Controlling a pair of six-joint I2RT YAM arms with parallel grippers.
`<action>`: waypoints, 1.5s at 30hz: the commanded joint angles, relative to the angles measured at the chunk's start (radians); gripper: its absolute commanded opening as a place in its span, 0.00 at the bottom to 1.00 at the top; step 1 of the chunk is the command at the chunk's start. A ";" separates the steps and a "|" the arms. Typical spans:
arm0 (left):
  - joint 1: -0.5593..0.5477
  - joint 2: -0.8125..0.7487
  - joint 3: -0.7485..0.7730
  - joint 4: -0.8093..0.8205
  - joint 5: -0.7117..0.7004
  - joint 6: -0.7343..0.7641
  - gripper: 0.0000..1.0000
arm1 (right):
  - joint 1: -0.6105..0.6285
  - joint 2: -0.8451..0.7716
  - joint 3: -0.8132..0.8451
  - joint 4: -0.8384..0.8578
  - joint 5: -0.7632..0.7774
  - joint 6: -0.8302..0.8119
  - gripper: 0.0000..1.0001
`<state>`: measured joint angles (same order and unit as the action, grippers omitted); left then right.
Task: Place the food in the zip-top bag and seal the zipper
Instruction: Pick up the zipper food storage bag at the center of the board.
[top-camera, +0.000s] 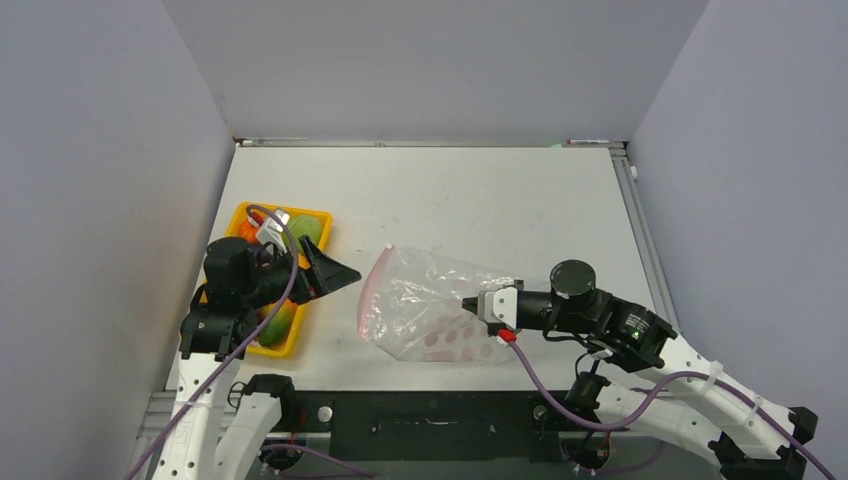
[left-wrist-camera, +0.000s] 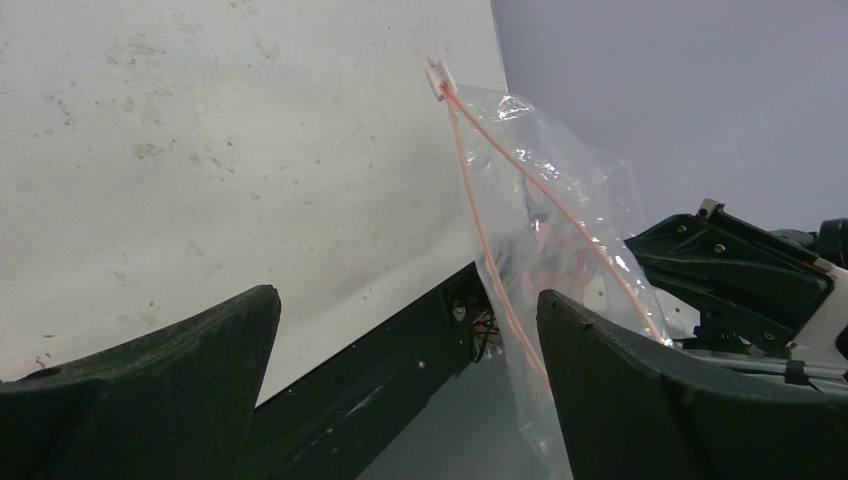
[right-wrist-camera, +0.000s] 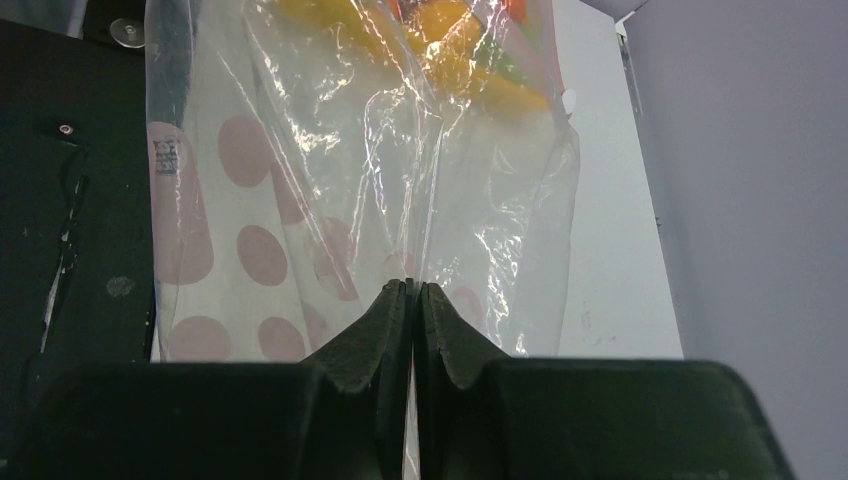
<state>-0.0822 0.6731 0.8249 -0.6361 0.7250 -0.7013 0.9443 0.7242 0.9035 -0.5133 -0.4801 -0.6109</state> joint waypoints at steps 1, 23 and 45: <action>0.009 -0.011 0.003 0.058 0.097 -0.042 1.00 | 0.006 -0.010 0.044 -0.033 -0.070 -0.073 0.05; -0.009 -0.077 -0.111 0.050 0.237 -0.111 0.73 | 0.007 -0.007 0.026 0.075 -0.162 -0.164 0.05; -0.049 -0.135 -0.167 0.117 0.312 -0.202 0.31 | 0.039 0.054 -0.041 0.224 -0.127 -0.155 0.05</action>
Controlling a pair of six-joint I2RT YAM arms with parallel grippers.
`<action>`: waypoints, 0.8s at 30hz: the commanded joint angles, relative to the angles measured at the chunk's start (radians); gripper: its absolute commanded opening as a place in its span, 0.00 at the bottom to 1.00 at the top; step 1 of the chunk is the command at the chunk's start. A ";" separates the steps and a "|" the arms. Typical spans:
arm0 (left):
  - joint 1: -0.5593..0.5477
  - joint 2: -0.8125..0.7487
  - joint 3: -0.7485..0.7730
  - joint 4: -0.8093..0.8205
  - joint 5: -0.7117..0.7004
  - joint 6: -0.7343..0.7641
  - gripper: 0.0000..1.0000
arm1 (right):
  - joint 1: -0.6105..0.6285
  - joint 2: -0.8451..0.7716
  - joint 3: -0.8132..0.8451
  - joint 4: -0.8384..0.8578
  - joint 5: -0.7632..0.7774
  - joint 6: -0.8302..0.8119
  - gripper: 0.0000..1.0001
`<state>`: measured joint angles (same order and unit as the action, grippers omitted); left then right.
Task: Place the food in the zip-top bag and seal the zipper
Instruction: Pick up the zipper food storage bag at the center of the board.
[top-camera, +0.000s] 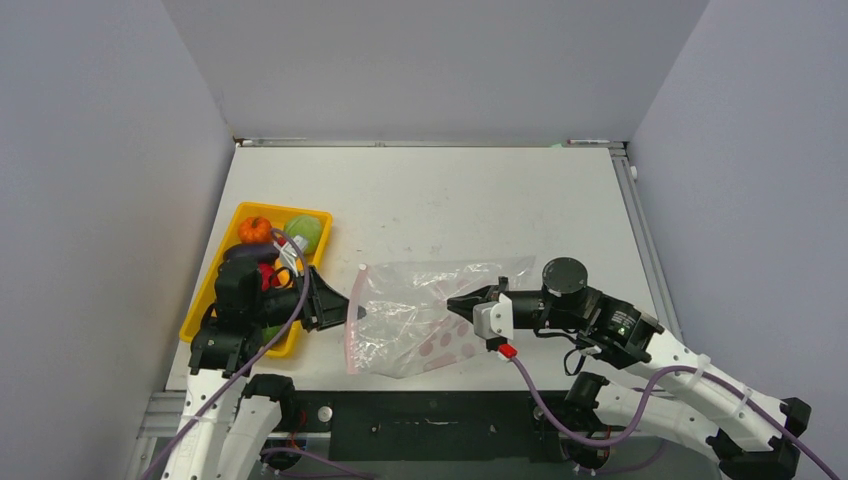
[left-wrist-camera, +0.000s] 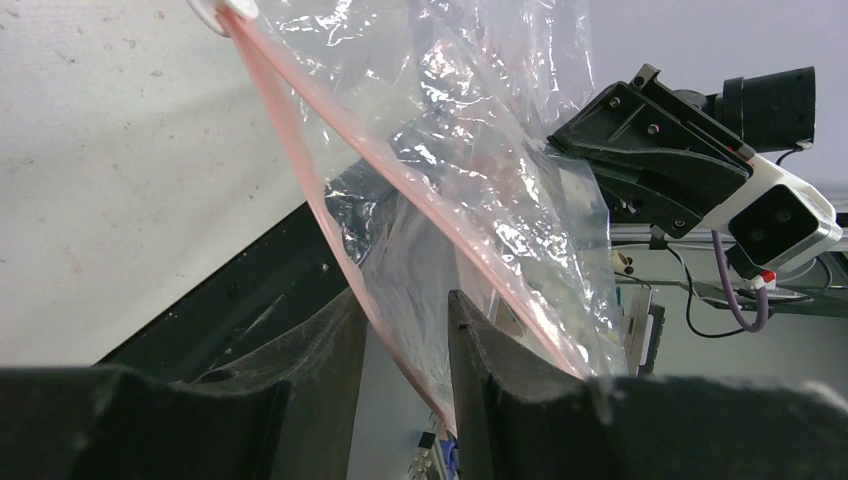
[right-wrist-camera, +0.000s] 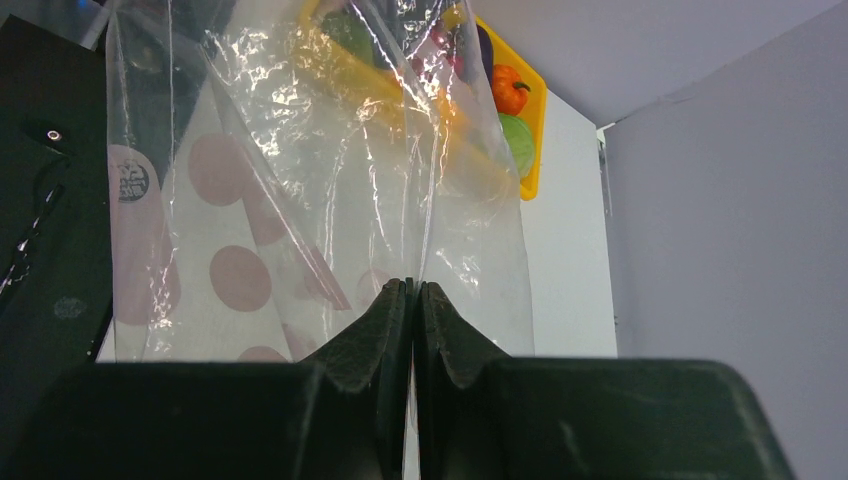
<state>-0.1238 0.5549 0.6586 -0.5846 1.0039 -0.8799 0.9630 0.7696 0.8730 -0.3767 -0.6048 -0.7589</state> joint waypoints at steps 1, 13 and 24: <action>-0.008 -0.019 -0.003 0.066 0.033 -0.024 0.29 | 0.025 0.010 -0.011 0.089 0.005 -0.008 0.05; -0.013 -0.017 0.004 0.057 0.033 -0.013 0.00 | 0.064 0.003 -0.018 0.077 0.144 -0.005 0.05; -0.013 -0.002 0.129 -0.109 -0.099 0.135 0.00 | 0.066 0.004 0.000 0.101 0.196 0.093 0.33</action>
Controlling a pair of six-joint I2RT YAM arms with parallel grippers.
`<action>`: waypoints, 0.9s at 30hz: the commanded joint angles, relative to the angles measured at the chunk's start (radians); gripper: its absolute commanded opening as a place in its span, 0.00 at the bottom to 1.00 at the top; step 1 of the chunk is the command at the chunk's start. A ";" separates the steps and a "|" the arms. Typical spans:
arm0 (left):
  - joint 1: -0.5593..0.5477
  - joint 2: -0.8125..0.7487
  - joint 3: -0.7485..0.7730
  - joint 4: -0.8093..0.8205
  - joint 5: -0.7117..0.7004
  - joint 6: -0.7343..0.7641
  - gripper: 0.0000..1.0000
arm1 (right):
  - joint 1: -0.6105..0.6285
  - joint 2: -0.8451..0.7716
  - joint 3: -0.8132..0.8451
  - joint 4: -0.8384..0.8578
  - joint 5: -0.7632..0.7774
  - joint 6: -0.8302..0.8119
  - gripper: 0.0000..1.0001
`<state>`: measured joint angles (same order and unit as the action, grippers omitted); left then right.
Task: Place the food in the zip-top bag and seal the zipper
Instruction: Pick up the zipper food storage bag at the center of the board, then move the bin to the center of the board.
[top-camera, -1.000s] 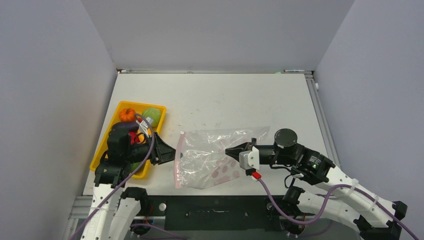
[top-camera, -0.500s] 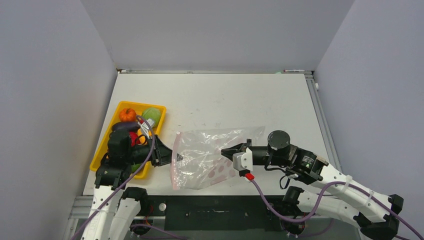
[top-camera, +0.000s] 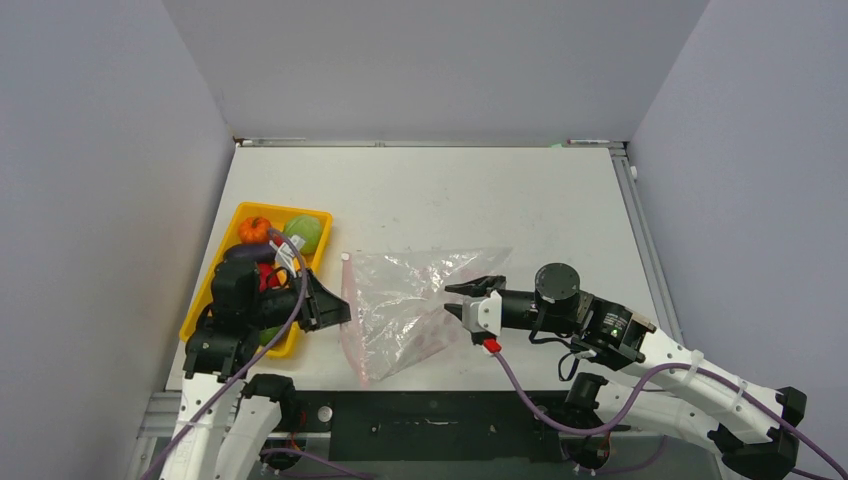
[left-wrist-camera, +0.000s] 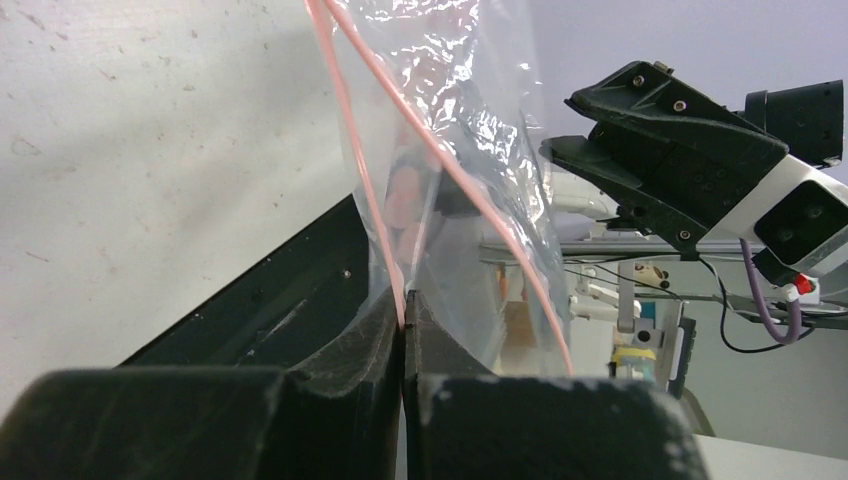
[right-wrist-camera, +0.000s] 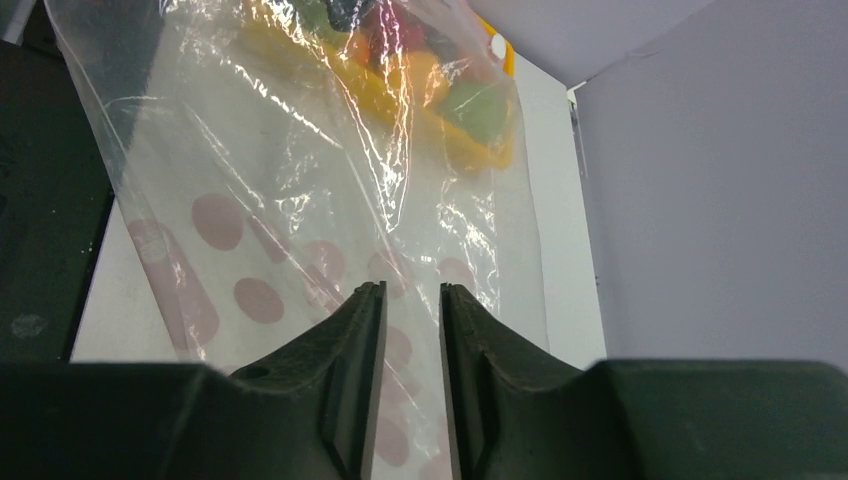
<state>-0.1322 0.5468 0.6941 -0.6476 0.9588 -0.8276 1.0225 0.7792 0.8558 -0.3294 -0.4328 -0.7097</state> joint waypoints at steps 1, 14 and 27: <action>-0.004 0.011 0.107 -0.063 -0.067 0.100 0.00 | 0.006 -0.003 0.018 0.055 0.025 0.052 0.35; -0.004 0.057 0.394 -0.257 -0.345 0.281 0.00 | 0.005 0.096 0.076 0.093 0.242 0.327 0.63; -0.036 0.073 0.591 -0.379 -0.735 0.417 0.00 | -0.003 0.248 0.081 0.210 0.444 0.555 0.90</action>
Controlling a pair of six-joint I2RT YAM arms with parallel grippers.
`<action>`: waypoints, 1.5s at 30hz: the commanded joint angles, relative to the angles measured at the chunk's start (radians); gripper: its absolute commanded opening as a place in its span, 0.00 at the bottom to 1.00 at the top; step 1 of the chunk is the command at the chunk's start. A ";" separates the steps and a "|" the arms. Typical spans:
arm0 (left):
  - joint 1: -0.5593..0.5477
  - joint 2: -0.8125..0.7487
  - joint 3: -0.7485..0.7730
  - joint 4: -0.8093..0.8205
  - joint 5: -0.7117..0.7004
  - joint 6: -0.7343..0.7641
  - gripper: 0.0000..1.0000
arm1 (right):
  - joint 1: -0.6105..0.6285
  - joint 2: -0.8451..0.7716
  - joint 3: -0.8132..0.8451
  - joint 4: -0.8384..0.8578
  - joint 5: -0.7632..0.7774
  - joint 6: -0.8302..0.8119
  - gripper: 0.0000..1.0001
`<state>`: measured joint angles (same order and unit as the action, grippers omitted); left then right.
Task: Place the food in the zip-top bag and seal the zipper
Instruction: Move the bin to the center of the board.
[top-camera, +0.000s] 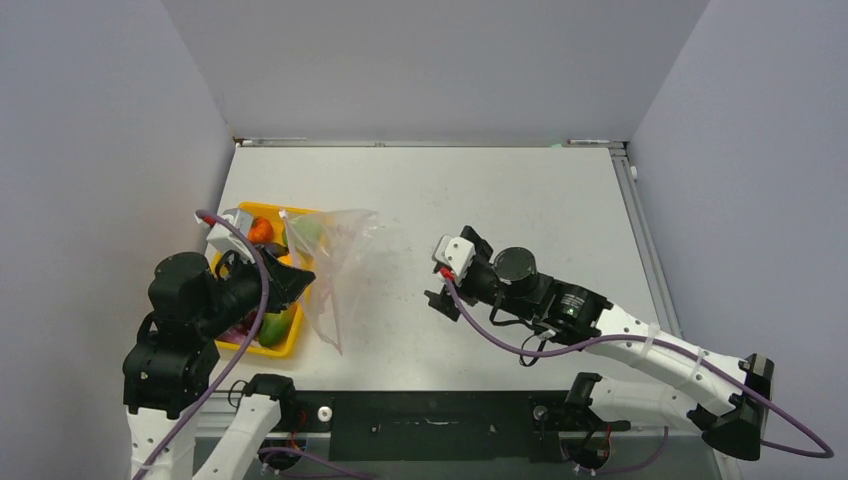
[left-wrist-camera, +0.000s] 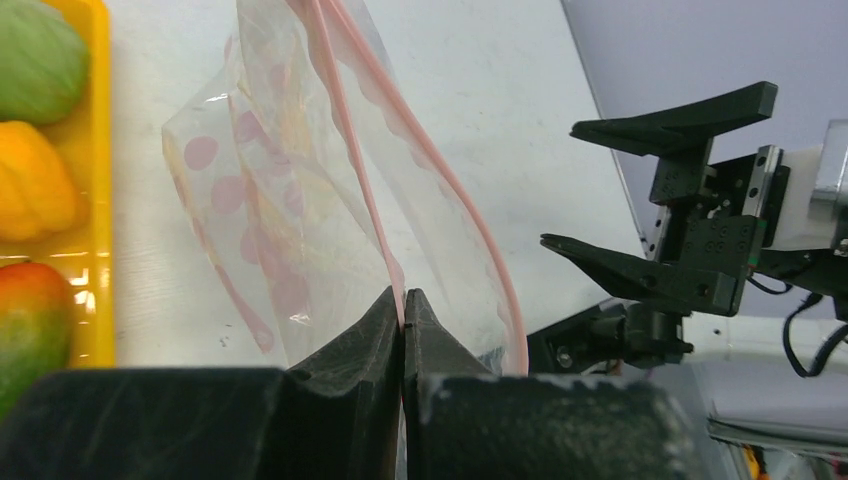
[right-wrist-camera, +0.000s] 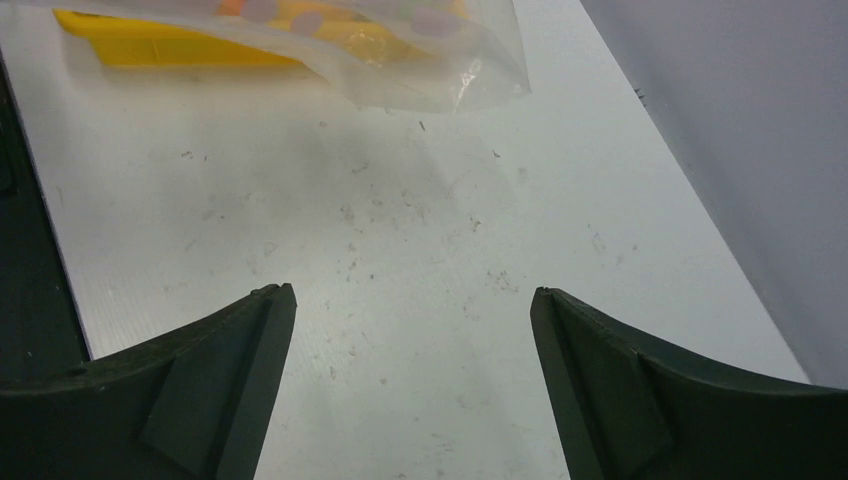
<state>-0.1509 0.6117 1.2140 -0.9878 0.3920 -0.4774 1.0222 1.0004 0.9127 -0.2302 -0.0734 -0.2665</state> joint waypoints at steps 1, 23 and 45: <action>-0.022 0.009 0.082 -0.045 -0.189 0.074 0.00 | -0.002 0.038 0.024 0.127 0.116 0.142 0.90; -0.120 0.026 0.237 -0.138 -0.711 0.147 0.00 | 0.048 0.464 0.231 0.270 0.240 0.540 0.97; -0.200 -0.039 0.230 -0.144 -0.930 0.149 0.00 | 0.168 0.971 0.618 0.266 0.375 0.894 0.74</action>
<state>-0.3450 0.5877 1.4246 -1.1408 -0.4969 -0.3325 1.1751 1.9308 1.4456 0.0040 0.2668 0.5579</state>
